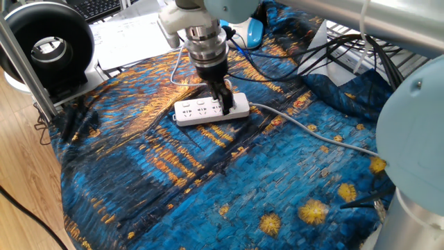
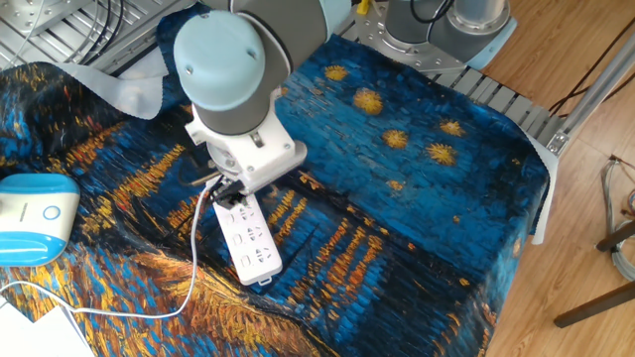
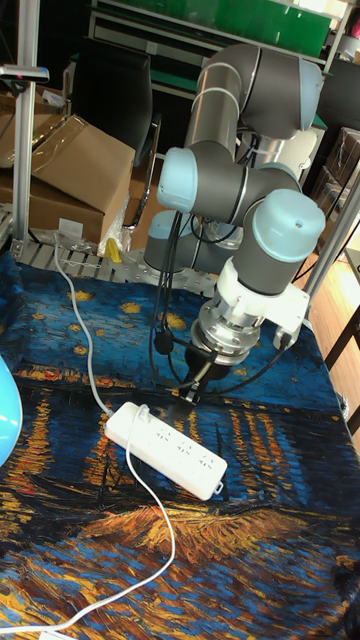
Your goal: Plug in the power cord of the desk lamp, turn on the socket, and light up the desk lamp
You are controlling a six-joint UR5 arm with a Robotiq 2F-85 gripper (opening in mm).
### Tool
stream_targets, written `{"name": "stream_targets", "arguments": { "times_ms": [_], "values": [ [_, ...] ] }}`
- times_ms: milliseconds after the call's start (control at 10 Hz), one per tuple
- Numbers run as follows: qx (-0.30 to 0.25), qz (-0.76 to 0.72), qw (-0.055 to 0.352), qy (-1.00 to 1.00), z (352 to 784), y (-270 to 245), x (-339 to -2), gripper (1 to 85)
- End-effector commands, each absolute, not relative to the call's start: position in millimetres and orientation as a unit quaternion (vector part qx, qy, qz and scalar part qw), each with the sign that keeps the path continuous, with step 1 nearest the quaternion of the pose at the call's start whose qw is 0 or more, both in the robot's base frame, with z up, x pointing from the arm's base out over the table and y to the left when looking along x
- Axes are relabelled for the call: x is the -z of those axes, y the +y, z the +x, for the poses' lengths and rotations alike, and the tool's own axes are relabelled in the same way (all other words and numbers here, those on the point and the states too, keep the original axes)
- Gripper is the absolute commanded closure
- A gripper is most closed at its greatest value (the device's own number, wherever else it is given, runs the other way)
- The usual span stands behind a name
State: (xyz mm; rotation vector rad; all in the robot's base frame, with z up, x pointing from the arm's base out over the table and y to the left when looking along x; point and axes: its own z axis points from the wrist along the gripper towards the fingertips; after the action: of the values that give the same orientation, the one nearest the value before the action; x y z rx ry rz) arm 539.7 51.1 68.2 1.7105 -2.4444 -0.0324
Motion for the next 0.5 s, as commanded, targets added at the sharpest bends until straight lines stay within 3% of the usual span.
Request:
{"name": "stream_targets", "arguments": {
  "times_ms": [0,400],
  "values": [
    [0.033,0.538,0.052,-0.841,544.1,70.6,-70.3,28.3],
    [0.044,0.509,0.017,-0.860,556.9,86.2,-69.5,35.3]
  ]
}}
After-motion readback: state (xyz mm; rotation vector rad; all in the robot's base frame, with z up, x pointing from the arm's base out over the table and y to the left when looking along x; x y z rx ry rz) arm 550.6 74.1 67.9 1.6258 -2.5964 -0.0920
